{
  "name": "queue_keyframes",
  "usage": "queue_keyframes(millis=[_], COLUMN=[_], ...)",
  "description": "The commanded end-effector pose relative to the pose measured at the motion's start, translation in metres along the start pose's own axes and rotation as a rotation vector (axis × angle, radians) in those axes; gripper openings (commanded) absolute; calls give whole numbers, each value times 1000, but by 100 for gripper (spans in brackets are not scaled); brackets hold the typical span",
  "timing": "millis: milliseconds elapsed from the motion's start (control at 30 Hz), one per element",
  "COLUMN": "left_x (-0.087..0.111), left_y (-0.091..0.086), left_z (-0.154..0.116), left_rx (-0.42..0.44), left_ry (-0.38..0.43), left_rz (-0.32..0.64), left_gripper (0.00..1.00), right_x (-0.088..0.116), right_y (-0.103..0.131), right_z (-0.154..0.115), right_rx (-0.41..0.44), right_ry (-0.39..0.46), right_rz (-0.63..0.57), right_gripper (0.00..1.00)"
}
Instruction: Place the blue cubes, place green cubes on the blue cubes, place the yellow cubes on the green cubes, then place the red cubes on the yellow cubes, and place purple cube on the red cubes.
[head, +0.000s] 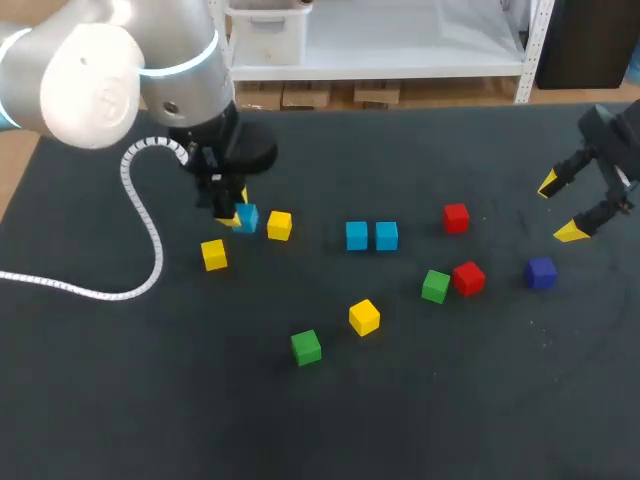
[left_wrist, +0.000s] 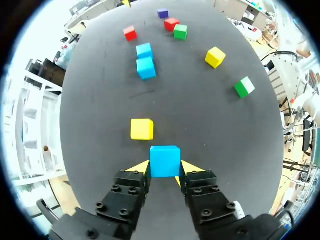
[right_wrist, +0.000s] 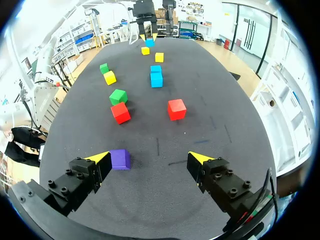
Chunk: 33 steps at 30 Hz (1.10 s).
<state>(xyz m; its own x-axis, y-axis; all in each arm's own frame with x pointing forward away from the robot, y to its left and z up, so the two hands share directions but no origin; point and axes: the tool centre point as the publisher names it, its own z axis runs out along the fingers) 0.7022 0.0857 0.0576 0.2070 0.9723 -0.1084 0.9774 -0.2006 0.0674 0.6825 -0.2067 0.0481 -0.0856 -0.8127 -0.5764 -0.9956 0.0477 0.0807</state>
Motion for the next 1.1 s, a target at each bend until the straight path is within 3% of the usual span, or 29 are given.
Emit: queue_keyframes(millis=[33,533,900,1100], left_x=[-15,-77,-107,-111], left_y=[5,16,9,11], left_z=[-7,10,31,40], left_rx=[4,18,84,100], left_ry=[11,-23,-30,-31], left_rz=[10,59,-100,-143], left_gripper=[0,0,0,0], right_x=[0,0,0,0], right_y=[0,0,0,0], right_z=[0,0,0,0], right_rx=[0,0,0,0], right_ry=[-1,-1,-1,-1], right_rz=[-1,-1,-1,-1], right_gripper=[100,100,100,100])
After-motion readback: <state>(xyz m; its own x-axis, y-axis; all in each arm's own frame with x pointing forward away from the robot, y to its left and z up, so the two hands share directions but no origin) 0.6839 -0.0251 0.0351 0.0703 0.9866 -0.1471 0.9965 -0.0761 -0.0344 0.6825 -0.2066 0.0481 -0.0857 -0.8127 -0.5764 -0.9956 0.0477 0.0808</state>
